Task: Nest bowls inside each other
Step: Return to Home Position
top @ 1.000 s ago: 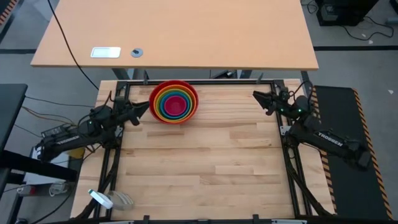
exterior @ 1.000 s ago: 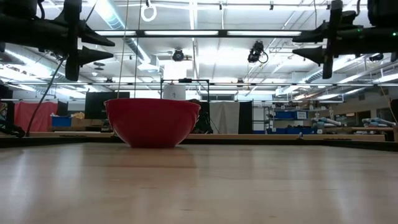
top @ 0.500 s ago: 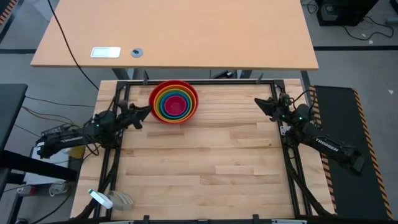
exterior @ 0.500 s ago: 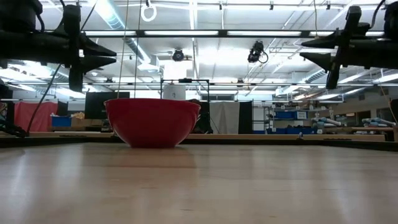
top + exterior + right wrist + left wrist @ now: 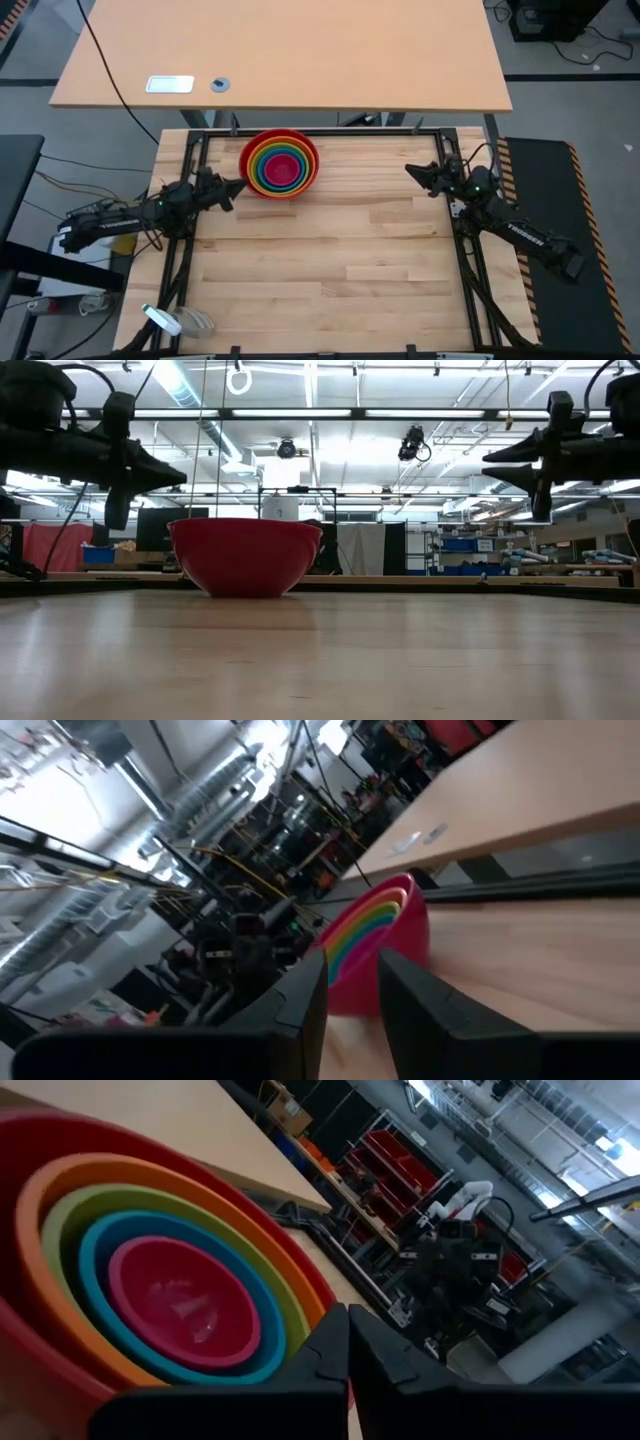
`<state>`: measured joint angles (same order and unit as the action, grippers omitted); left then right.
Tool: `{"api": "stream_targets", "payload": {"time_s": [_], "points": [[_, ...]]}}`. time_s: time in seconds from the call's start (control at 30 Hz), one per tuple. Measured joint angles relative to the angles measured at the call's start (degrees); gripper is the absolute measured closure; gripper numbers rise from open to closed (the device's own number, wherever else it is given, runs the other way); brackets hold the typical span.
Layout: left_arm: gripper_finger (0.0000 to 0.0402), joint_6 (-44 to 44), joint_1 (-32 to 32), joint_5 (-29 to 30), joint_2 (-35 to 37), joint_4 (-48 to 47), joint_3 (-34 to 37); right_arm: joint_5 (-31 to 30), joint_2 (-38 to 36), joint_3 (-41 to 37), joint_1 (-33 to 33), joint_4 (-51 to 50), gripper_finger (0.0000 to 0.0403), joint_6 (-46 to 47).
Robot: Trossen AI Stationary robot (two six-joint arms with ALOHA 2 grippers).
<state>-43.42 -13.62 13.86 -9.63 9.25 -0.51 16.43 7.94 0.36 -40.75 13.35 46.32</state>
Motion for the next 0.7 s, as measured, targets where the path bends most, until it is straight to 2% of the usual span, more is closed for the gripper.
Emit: {"api": "stream_targets", "payload": {"time_s": [0.3, 0.37, 0.47, 0.53, 0.7], "points": [[0.0395, -0.48, 0.43, -0.46, -0.04, -3.51, 0.0, 0.13, 0.0, 0.0, 0.0, -1.43, 0.0305, -5.45], [0.0395, 4.38, 0.43, -0.61, -0.1, -6.98, -0.01, 0.13, 0.0, 0.0, 0.0, -1.42, 0.0304, -5.44], [0.0395, 17.95, 0.43, -1.24, -1.23, -6.85, -0.02, 0.13, 0.0, 0.0, 0.0, -1.43, 0.0304, -5.44], [0.0395, 23.35, 0.43, -1.26, -1.56, -6.88, -0.02, 0.1, 0.0, 0.0, 0.2, -1.44, 0.0304, -5.44], [0.0395, 27.69, 0.3, -1.2, -2.01, -6.93, -0.04, -2.68, -0.94, 0.02, 4.46, -1.25, 0.0304, -5.45]]}}
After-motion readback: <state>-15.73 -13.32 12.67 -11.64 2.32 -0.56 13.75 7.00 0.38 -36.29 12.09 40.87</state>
